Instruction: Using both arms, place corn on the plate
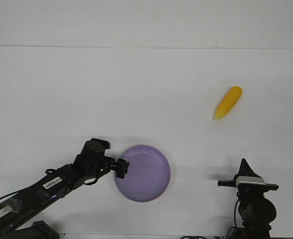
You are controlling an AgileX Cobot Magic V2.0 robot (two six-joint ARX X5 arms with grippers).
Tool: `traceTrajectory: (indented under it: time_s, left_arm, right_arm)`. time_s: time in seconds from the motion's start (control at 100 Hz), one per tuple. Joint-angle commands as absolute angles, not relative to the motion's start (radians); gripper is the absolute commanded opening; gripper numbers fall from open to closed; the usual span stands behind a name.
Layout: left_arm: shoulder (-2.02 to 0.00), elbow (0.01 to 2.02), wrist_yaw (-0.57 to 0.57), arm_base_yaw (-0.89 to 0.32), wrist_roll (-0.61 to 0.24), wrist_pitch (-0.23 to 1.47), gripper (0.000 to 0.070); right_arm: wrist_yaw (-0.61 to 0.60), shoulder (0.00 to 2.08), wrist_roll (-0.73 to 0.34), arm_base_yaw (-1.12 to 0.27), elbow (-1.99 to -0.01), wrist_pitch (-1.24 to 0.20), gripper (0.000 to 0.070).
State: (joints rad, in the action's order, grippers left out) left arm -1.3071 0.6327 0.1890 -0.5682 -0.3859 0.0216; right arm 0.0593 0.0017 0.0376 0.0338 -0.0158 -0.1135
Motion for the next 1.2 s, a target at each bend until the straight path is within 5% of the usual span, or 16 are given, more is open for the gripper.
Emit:
traceTrajectory:
  time_s: [0.0,0.08,0.24,0.57,0.62,0.72,0.77,1.19]
  left_arm:
    - [-1.296,0.639,0.187,-0.574,-0.361,0.024,0.0503]
    - [-1.243,0.643,0.183,-0.572,-0.344,0.025,0.0503]
    - [-1.043,0.645,0.18,-0.552,-0.329,0.032,0.0503]
    - [-0.517,0.644,0.068,-0.53,-0.333,0.352,0.0501]
    - [-0.46,0.644,0.044,-0.53,-0.333,0.414,0.0501]
    - [-0.371,0.644,0.012,-0.53,-0.333,0.496,0.0501]
    - [-0.339,0.644,0.0,-0.53,-0.332,0.515,0.0501]
    - [-0.287,0.644,-0.03,-0.53,-0.314,0.551,0.0501]
  right_arm:
    - [0.059,0.001,0.042,0.034,-0.013,-0.099,0.0009]
    - [0.049,0.001,0.028,0.034,-0.013,-0.099,0.0009]
    - [-0.011,0.001,-0.253,0.034,-0.013,-0.102,0.0008]
    - [0.044,0.058,-0.374,0.033,-0.22,-0.093,0.0009]
    - [0.056,0.131,-0.347,0.033,-0.306,-0.115,0.0091]
    - [0.05,0.348,-0.324,0.033,-0.459,-0.165,0.0516]
    - [0.044,0.478,-0.324,0.033,-0.536,-0.194,0.0618]
    - [-0.008,1.541,-0.409,0.046,-1.192,-0.359,0.0616]
